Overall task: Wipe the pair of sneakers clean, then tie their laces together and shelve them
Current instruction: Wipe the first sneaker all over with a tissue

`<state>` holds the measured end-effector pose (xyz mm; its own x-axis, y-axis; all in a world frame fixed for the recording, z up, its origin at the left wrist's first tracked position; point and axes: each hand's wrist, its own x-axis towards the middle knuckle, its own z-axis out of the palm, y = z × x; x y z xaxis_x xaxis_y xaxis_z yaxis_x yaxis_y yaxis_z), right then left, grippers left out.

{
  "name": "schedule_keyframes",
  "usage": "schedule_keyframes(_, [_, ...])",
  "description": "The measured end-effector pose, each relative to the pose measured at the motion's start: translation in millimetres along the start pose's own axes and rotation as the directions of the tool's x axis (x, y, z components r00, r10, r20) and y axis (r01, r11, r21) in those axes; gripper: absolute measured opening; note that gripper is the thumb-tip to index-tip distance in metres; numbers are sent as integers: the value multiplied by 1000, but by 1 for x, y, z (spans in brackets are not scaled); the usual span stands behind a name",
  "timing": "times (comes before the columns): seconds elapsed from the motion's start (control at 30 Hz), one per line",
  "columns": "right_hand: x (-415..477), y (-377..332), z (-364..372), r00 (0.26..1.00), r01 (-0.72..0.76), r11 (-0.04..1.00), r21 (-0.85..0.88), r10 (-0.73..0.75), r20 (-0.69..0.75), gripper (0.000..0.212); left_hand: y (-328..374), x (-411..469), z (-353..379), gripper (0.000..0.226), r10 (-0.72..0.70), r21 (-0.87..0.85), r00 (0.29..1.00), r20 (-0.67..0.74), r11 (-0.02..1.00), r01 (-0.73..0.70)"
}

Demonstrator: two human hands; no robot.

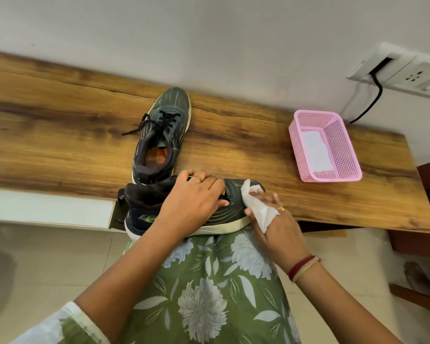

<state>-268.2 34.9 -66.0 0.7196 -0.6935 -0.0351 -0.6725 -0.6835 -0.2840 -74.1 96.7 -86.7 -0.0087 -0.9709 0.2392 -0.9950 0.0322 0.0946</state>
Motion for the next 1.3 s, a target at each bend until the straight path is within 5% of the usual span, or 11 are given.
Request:
schedule_keyframes(0.17, [0,-15,6,993,-113,987,119,106,59,64,-2,2,2,39,9,15,999,31,1000,-10])
schedule_keyframes(0.33, [14,-3,-1,999,-35,999,-28,36,36,65,0,4,3,38,-14,7,1000,11,1000,14])
schedule_keyframes(0.47, [8,-10,-12,986,-145,927,346,104,132,75,-2,3,3,39,-16,16,1000,21,1000,15])
schedule_keyframes(0.57, [14,3,-30,916,-239,689,684,393,-76,24,0,3,3,39,-24,1,1000,4,1000,24])
schedule_keyframes(0.63, [13,5,-27,869,-245,740,626,454,-198,18,1,2,2,39,-23,2,1000,0,1000,23])
schedule_keyframes(0.77, [-4,-12,11,986,-162,956,243,169,-6,54,-1,3,2,40,-29,-2,999,25,1000,29])
schedule_keyframes(0.83, [-4,-14,13,990,-127,961,247,139,-32,61,0,3,2,40,-29,1,999,25,1000,29])
schedule_keyframes(0.93, [0,-13,9,955,-264,924,278,290,-57,62,0,3,3,40,-27,5,1000,17,1000,27])
schedule_keyframes(1.07, [-2,-15,15,987,-162,963,214,161,21,70,0,2,3,39,-21,7,999,25,1000,21])
schedule_keyframes(1.17, [0,-6,13,972,-225,942,249,235,-10,77,1,2,2,38,-31,5,999,25,1000,31])
schedule_keyframes(1.3, [-5,-7,15,989,-144,961,236,145,16,74,0,2,2,38,-26,2,999,28,1000,26])
